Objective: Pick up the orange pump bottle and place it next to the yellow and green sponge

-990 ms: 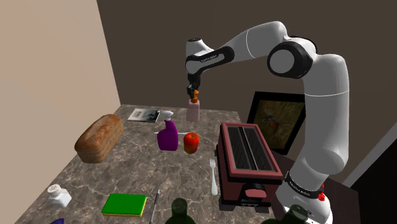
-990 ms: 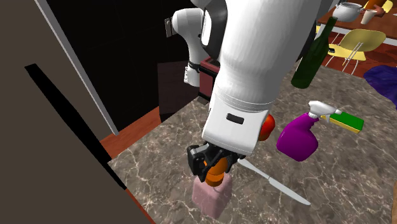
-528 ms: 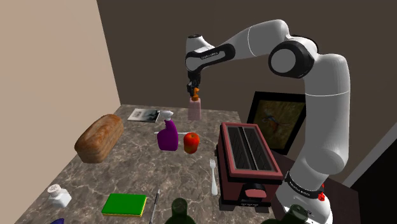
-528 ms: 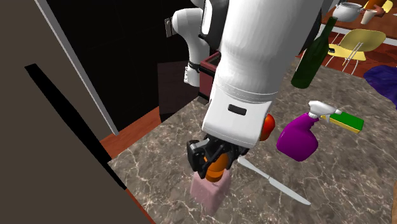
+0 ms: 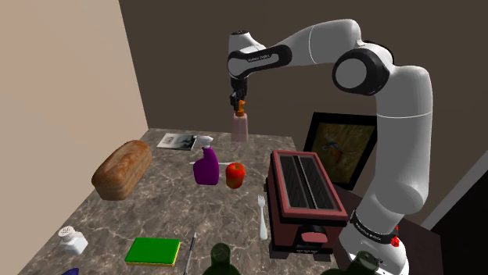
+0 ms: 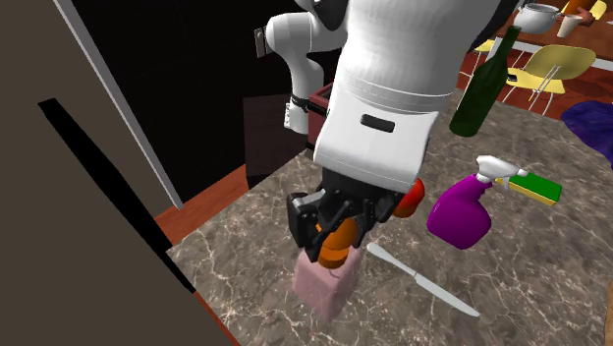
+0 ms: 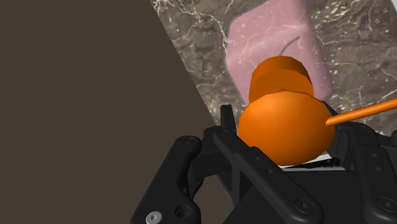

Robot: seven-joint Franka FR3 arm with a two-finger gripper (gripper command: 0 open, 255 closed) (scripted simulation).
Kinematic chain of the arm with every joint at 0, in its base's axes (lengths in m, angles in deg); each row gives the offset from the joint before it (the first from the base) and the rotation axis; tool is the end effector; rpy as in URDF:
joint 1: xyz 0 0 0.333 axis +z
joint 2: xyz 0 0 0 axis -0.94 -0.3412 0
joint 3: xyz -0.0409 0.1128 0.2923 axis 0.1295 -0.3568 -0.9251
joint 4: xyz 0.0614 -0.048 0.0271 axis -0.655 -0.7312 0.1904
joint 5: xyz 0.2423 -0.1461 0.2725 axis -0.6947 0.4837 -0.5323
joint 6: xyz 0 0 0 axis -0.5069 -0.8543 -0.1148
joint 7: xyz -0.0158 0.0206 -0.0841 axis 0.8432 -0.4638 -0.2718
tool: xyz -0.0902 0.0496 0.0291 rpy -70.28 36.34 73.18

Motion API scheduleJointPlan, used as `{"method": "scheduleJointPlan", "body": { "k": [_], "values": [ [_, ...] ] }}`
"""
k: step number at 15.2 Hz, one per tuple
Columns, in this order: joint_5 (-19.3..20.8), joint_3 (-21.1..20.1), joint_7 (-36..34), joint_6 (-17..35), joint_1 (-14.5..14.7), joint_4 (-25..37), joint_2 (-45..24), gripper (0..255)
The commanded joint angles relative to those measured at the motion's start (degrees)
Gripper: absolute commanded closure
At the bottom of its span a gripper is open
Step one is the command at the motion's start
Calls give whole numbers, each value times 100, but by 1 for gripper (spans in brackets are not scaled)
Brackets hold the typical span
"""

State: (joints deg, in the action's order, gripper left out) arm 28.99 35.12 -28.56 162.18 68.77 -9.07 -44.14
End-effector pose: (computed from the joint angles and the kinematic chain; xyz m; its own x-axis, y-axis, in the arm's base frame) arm 0.6801 -0.0756 0.4631 0.9692 0.2406 0.0526 0.2267 -0.9550 0.1912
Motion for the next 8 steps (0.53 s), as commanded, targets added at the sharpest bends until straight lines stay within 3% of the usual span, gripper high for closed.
{"method": "scheduleJointPlan", "body": {
  "k": [1,6,8],
  "values": [
    [-7,0,23,-148,0,126,22,255],
    [-24,-2,76,-512,0,472,43,255],
    [47,-55,-163,-428,165,76,320,255]
  ]
}}
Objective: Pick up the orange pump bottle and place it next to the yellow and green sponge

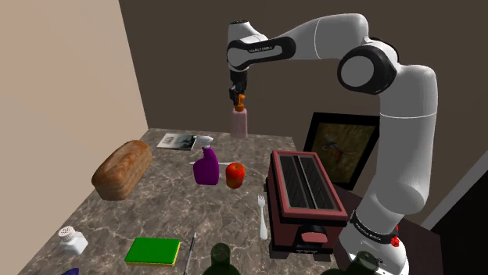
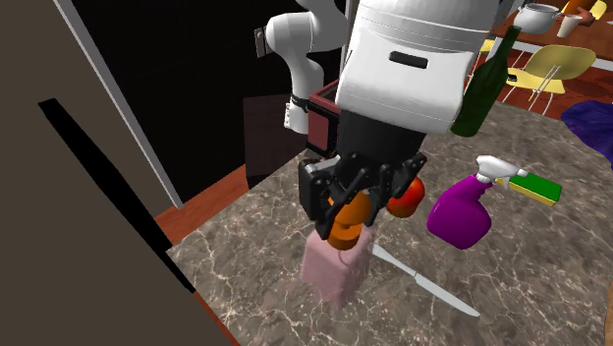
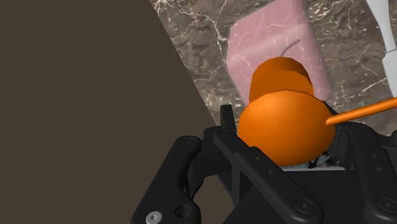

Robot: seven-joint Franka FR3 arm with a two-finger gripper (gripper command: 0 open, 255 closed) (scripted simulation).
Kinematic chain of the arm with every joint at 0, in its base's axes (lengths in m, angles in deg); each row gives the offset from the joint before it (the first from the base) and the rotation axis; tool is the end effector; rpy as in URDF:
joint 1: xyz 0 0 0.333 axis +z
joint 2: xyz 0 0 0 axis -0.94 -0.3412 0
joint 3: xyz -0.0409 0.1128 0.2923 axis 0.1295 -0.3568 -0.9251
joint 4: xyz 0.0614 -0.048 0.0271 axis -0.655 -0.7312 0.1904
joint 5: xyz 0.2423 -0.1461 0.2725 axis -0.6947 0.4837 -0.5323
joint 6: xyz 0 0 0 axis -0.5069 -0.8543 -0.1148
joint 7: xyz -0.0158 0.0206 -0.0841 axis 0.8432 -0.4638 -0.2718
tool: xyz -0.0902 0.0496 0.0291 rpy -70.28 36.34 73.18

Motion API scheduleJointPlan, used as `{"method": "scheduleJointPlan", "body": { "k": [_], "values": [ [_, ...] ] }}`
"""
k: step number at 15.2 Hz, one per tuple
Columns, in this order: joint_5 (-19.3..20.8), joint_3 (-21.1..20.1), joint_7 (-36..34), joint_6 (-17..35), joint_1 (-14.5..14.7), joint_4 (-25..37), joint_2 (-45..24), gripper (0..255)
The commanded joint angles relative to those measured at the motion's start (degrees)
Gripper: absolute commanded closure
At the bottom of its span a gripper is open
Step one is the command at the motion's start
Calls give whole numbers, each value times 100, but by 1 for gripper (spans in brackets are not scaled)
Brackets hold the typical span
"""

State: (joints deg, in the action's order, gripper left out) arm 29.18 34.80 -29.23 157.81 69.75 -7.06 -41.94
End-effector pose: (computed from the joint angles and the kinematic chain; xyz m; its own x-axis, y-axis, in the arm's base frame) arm 0.6727 -0.0616 0.4989 0.9692 0.2405 0.0526 0.2266 -0.9551 0.1910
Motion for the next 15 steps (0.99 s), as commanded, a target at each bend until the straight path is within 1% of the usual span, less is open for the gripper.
{"method": "scheduleJointPlan", "body": {
  "k": [1,8,15],
  "values": [
    [61,-54,-218,42,148,-304,229,255],
    [253,-332,-1092,142,677,-1280,958,255],
    [359,-697,-1990,81,1176,-1852,1422,255]
  ]
}}
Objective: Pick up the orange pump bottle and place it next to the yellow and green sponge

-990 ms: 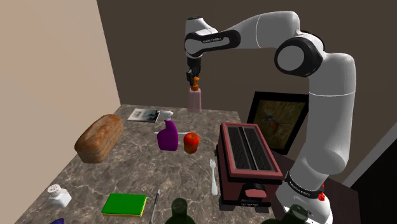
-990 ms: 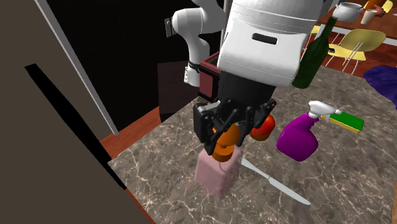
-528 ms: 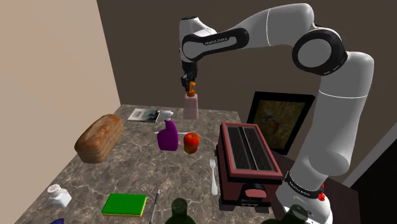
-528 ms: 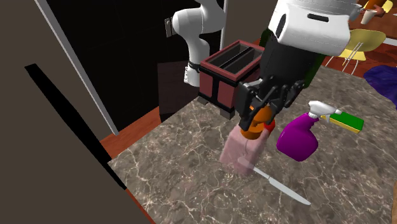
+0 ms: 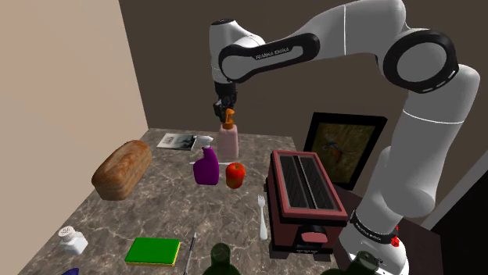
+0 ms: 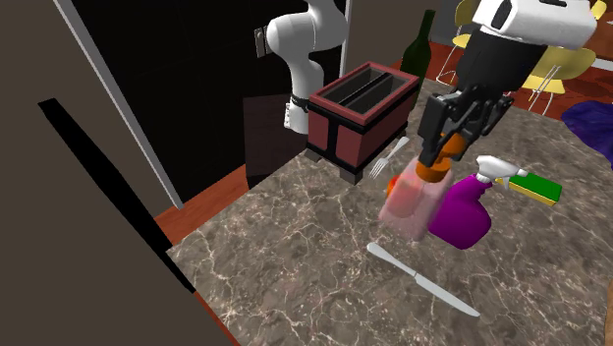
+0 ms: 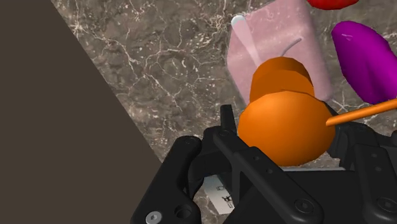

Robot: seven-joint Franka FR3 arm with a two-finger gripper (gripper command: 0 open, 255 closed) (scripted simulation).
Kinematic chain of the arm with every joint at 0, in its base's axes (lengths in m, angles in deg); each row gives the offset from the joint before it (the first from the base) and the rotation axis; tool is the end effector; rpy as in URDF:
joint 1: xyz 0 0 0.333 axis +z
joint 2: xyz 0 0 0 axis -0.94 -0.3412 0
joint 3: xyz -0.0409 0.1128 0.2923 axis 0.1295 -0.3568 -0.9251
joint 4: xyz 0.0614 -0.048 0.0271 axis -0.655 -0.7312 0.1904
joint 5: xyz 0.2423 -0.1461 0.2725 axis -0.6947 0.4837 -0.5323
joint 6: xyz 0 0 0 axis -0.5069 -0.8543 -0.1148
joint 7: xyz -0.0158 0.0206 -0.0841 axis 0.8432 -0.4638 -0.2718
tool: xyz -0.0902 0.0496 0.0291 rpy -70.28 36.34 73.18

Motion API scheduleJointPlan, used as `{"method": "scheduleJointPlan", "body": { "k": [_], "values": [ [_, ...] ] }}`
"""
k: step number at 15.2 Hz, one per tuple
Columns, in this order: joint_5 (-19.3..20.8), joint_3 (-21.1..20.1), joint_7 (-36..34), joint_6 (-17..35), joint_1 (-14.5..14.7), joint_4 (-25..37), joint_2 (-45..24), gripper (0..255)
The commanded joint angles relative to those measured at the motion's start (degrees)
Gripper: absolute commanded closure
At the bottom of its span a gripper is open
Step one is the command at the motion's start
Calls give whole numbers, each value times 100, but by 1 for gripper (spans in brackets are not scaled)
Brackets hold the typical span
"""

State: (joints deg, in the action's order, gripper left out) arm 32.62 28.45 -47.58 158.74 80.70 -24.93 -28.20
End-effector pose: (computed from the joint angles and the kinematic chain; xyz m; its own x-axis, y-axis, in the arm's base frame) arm 0.5887 0.1131 0.5009 0.9690 0.2415 0.0524 0.2276 -0.9549 0.1906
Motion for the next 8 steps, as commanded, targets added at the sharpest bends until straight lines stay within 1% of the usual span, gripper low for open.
{"method": "scheduleJointPlan", "body": {
  "k": [1,8],
  "values": [
    [24,-120,-284,-30,151,-118,94,255],
    [59,-542,-1192,-208,643,-292,262,255]
  ]
}}
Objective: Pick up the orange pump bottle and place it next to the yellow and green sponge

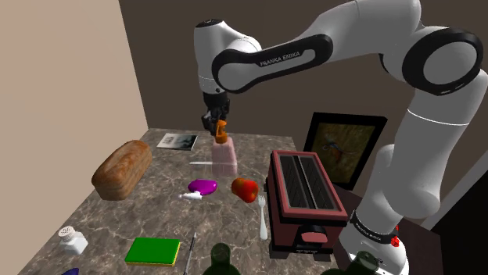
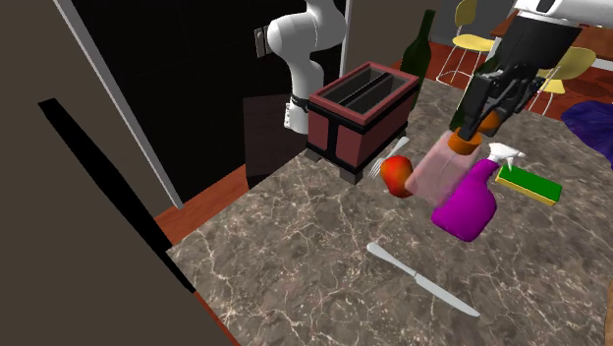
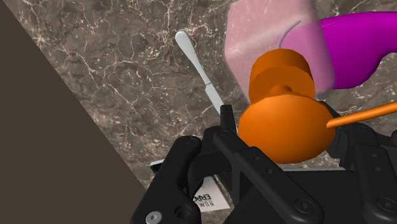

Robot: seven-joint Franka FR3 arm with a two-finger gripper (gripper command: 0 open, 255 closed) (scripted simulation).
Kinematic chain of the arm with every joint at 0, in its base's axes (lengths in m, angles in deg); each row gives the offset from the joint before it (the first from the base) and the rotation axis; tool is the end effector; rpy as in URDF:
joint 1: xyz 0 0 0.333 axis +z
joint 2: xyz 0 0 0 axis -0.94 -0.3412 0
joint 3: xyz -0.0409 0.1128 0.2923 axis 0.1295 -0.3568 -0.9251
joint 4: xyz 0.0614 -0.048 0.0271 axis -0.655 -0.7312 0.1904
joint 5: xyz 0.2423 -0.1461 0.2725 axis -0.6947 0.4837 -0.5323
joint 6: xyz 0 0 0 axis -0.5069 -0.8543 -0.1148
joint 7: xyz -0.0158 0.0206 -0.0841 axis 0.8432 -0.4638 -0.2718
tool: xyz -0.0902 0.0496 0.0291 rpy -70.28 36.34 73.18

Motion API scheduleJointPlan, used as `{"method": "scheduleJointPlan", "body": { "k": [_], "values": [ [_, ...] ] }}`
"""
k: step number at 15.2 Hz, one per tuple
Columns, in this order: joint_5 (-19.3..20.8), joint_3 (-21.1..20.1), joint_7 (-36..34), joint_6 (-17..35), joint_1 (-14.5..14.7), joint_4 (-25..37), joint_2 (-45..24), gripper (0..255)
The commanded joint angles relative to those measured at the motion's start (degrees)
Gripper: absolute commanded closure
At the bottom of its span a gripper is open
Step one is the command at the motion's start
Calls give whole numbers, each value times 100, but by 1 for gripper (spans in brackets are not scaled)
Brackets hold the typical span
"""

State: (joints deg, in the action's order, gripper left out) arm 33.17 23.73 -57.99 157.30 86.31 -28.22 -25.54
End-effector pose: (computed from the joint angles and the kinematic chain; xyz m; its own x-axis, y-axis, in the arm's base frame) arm 0.5426 0.2080 0.4986 0.9689 0.2417 0.0523 0.2279 -0.9548 0.1908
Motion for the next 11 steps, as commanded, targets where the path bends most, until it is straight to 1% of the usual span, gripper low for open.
{"method": "scheduleJointPlan", "body": {
  "k": [1,6,11],
  "values": [
    [8,-134,-281,-96,151,40,-3,255],
    [28,-446,-933,-277,509,154,-74,255],
    [73,-750,-1586,-497,882,443,-286,255]
  ]
}}
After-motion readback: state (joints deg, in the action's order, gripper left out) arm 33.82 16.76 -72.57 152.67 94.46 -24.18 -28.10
